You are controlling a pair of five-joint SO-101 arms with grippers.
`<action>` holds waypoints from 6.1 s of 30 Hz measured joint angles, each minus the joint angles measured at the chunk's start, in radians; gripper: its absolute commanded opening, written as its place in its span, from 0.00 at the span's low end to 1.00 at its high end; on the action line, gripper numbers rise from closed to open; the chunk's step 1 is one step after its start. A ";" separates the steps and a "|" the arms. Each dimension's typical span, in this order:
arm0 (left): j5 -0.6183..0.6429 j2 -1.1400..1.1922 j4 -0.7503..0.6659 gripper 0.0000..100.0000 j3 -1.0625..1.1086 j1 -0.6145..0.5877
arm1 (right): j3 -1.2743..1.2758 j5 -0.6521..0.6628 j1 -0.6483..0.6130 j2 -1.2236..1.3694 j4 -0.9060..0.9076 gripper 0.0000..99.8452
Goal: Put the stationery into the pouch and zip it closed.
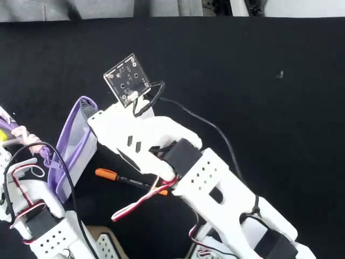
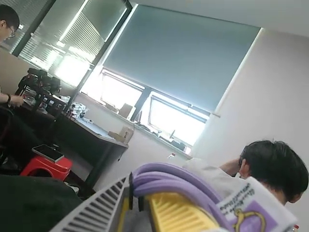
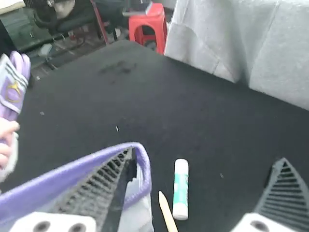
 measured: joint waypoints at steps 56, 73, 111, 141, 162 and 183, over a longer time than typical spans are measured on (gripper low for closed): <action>0.103 0.002 -0.077 0.03 0.000 -0.293 | 0.276 0.342 0.052 0.474 0.091 0.32; 0.104 0.002 -0.077 0.03 0.000 -0.292 | -0.126 0.345 0.095 0.818 0.330 0.32; 0.106 0.002 -0.077 0.03 0.000 -0.292 | -0.176 0.443 0.196 0.743 0.437 0.20; 0.104 0.002 -0.077 0.03 0.000 -0.313 | -0.950 0.519 0.051 1.312 0.445 0.26; 0.110 0.002 -0.127 0.03 0.011 -0.370 | -1.972 0.522 0.080 1.887 0.965 0.02; 0.115 0.002 -0.137 0.03 0.026 -0.301 | -2.065 0.519 0.215 1.685 1.109 0.01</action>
